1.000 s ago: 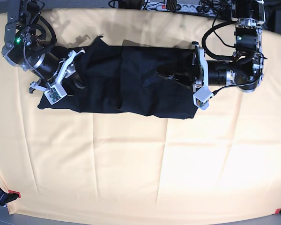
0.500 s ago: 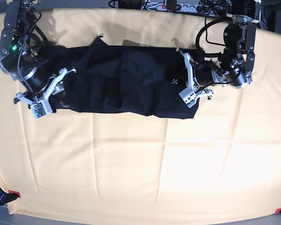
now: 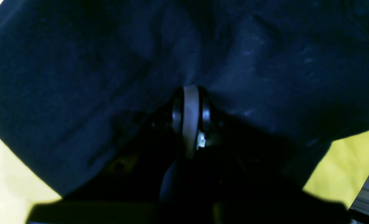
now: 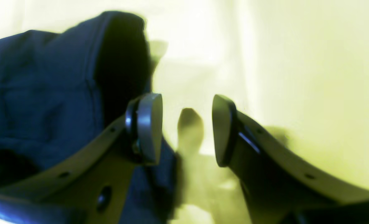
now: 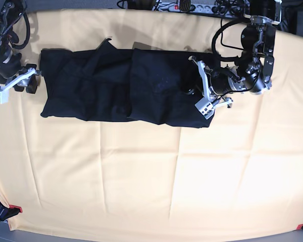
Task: Fold the T-shirt properly
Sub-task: 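Grasp the folded end with the left gripper and the strip end with the right, then hold both ends of the shirt bundle and press it flat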
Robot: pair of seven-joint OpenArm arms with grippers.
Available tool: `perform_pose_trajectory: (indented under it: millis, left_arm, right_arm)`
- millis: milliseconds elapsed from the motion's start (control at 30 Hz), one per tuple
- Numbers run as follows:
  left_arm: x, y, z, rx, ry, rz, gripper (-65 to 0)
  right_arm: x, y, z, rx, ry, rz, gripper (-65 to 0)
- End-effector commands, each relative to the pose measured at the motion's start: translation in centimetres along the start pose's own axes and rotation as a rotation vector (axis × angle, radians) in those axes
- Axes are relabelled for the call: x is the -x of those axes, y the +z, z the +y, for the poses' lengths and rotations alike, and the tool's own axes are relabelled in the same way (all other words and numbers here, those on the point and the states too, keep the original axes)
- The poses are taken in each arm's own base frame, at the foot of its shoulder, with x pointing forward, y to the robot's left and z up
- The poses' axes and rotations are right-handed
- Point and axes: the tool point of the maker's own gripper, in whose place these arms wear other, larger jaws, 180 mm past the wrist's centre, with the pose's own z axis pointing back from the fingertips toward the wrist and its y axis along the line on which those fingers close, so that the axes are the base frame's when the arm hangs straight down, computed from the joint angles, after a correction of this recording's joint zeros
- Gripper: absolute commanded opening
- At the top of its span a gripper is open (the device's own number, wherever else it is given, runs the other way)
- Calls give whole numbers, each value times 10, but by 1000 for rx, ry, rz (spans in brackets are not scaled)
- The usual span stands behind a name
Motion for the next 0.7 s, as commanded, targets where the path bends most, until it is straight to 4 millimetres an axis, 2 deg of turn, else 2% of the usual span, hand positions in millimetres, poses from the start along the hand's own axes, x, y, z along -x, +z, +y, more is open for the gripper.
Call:
perform_pose_trajectory:
  millis: [0,200,333,467,667]
  left_arm:
    - [-13,4,0,6,-13,-47,-650]
    - [-12,4,0,6,-13,-43,-650]
    - [-12,4,0,6,-13,-44,-650]
    - [-13,4,-1,12,-10,-49,-650]
    - [-14,4,-2,16,-7,-52,-650]
  right_arm:
    - [-8,2,0,-23,-2,-28,-362]
    - [20,-11,17,-173,-115,24,-361]
    - [29,-13,32,-291,-160,34,-361]
    - [28,-7,51,-401,-158,20,-361]
    - [19,-2,63,-473,-139,-25,-361]
